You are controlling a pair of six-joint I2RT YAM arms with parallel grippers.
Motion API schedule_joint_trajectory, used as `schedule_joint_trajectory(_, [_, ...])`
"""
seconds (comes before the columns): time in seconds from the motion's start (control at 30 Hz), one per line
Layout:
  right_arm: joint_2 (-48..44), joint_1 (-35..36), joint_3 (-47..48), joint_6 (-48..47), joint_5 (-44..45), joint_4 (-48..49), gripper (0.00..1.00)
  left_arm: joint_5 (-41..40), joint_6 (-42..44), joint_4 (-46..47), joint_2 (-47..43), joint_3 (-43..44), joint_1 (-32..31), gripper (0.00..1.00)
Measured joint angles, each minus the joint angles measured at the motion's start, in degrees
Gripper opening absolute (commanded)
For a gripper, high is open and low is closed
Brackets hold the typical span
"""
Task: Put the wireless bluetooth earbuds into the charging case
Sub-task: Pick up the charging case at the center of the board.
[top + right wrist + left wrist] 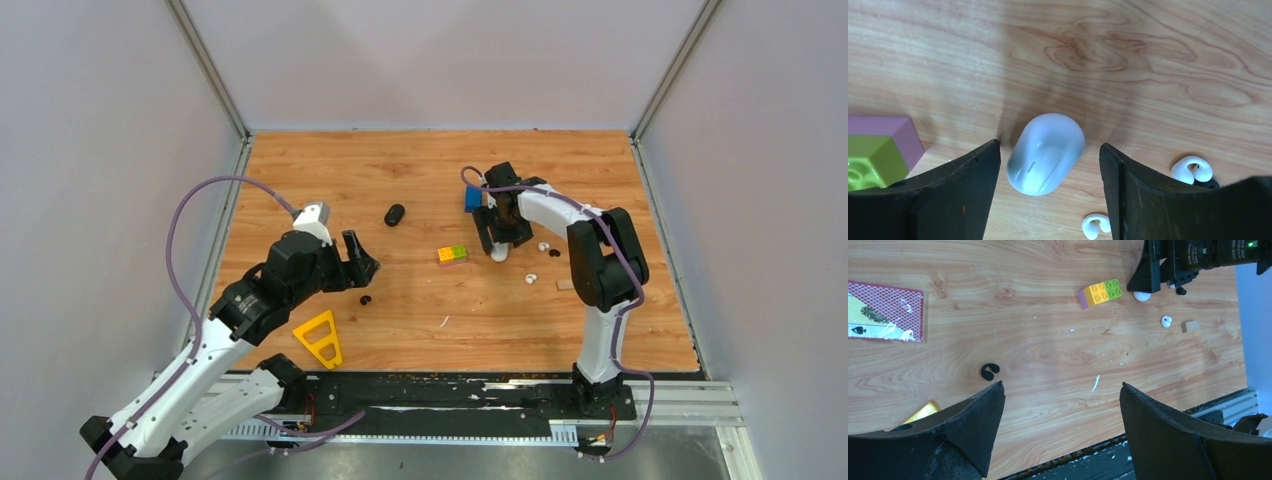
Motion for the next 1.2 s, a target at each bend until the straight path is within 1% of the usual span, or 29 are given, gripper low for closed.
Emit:
schedule_joint_trajectory(0.1, [-0.6, -0.1, -0.5, -3.3, -2.4, -0.2, 0.64, 0.2, 0.0, 0.0, -1.1, 0.0, 0.0, 0.90])
schedule_joint_trajectory(0.23, [-3.1, -0.1, -2.9, -6.2, -4.6, -0.5, 0.53, 0.4, -0.1, 0.0, -2.0, 0.0, 0.0, 0.90])
schedule_joint_trajectory(0.3, [-4.1, -0.1, -3.6, -7.0, -5.0, -0.7, 0.52, 0.6, -0.1, -0.1, -2.4, 0.0, 0.0, 0.90])
schedule_joint_trajectory(0.33, [-4.4, -0.1, -3.7, -7.4, -5.1, -0.7, 0.53, 0.6, -0.1, -0.2, -2.6, 0.0, 0.0, 0.90])
schedule_joint_trajectory(0.4, [-4.6, -0.1, -3.9, -7.7, -5.0, -0.6, 0.58, 0.7, -0.1, -0.4, -3.0, 0.0, 0.0, 0.90])
schedule_joint_trajectory(0.5, [-4.6, -0.2, -4.0, -8.2, -4.5, -0.6, 0.61, 0.8, -0.3, -0.4, -3.3, 0.0, 0.0, 0.90])
schedule_joint_trajectory(0.53, [-4.6, -0.3, -4.0, -8.3, -4.1, -0.6, 0.63, 0.9, -0.3, -0.4, -3.3, 0.0, 0.0, 0.90])
schedule_joint_trajectory(0.63, [-4.6, -0.7, -4.0, -8.2, -4.2, -0.6, 0.78, 1.2, -0.3, -0.3, -3.4, -0.1, 0.0, 0.89])
schedule_joint_trajectory(0.7, [-4.6, -1.0, -4.0, -8.0, -5.4, -0.6, 0.79, 1.3, -0.3, -0.3, -3.4, -0.3, 0.0, 0.89])
schedule_joint_trajectory(0.83, [-3.9, -1.1, -3.3, -7.2, -6.0, -0.5, 0.69, 1.4, -0.3, -0.3, -3.4, -1.2, 0.0, 0.89])
schedule_joint_trajectory(0.97, [-0.9, -1.2, -0.8, -7.0, -5.4, -0.3, 0.60, 1.7, -0.6, -0.3, -3.0, -1.8, 0.0, 0.89])
schedule_joint_trajectory(1.0, [-0.3, -1.2, -0.7, -7.0, -5.0, -0.2, 0.54, 1.8, -0.7, -0.3, -2.9, -1.9, 0.0, 0.89])
schedule_joint_trajectory(1.03, [-0.1, -1.2, -0.5, -7.0, -4.7, -0.4, 0.51, 1.9, -0.7, -0.3, -2.8, -1.9, 0.0, 0.89])
schedule_joint_trajectory(1.13, [-0.1, -1.4, -0.5, -7.3, -4.4, -0.6, 0.47, 1.9, -0.7, -0.3, -2.8, -1.9, 0.0, 0.89])
schedule_joint_trajectory(1.2, [-0.1, -1.8, -0.5, -7.3, -4.4, -0.7, 0.49, 2.1, -0.7, -0.3, -2.8, -1.9, 0.0, 0.89])
